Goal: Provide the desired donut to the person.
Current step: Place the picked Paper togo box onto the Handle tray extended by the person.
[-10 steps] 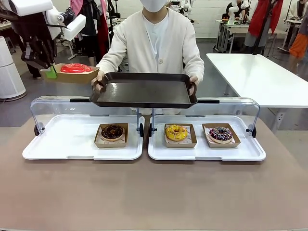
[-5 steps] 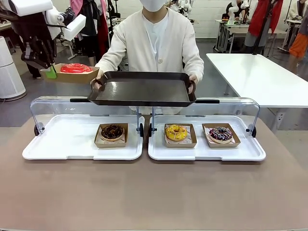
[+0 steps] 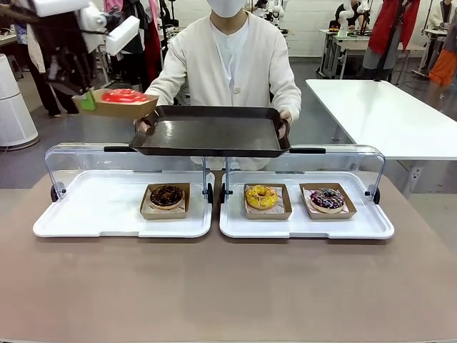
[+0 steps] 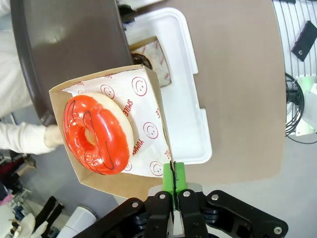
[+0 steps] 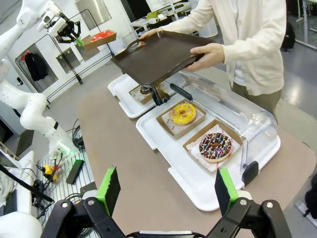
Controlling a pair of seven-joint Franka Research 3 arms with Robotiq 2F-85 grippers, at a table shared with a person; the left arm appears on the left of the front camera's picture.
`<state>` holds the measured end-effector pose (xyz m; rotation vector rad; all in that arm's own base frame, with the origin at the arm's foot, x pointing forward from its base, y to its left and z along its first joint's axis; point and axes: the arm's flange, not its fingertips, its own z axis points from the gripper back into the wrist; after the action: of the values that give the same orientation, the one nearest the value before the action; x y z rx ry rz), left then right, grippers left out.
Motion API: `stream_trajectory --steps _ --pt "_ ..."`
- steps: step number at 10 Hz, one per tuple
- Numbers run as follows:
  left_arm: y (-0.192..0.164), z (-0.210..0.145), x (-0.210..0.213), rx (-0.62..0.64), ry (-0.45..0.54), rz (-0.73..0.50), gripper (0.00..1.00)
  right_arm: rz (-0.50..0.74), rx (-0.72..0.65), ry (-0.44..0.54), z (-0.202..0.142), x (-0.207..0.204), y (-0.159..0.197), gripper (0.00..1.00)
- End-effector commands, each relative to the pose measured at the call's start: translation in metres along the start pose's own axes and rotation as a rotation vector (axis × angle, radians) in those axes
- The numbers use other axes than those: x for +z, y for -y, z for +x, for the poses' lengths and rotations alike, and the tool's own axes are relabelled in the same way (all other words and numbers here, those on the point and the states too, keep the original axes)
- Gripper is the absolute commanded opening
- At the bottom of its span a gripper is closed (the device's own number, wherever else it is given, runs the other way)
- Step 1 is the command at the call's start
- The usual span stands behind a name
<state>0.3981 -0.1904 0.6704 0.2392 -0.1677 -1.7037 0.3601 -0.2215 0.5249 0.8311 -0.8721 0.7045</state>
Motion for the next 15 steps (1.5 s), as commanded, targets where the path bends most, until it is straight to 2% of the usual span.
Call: stream_trajectory --steps 1,4,5,7,15 --pt "-0.035 0.025 0.011 -0.048 0.016 -0.019 0.01 0.009 0.015 0.010 0.000 0.001 0.001 1.00" --pt "-0.104 0.050 -0.014 -0.031 0.025 -0.096 0.01 0.009 0.015 0.010 0.000 0.001 0.001 1.00" --pt "-0.114 0.052 -0.030 0.008 0.024 -0.075 0.01 0.009 0.015 0.010 0.000 0.001 0.001 1.00" --pt "-0.140 0.051 -0.055 0.001 0.066 -0.106 0.01 0.009 0.015 0.010 0.000 0.001 0.001 1.00" --pt "-0.164 0.036 -0.104 0.052 0.113 -0.191 0.01 0.009 0.015 0.010 0.000 0.001 0.001 1.00"
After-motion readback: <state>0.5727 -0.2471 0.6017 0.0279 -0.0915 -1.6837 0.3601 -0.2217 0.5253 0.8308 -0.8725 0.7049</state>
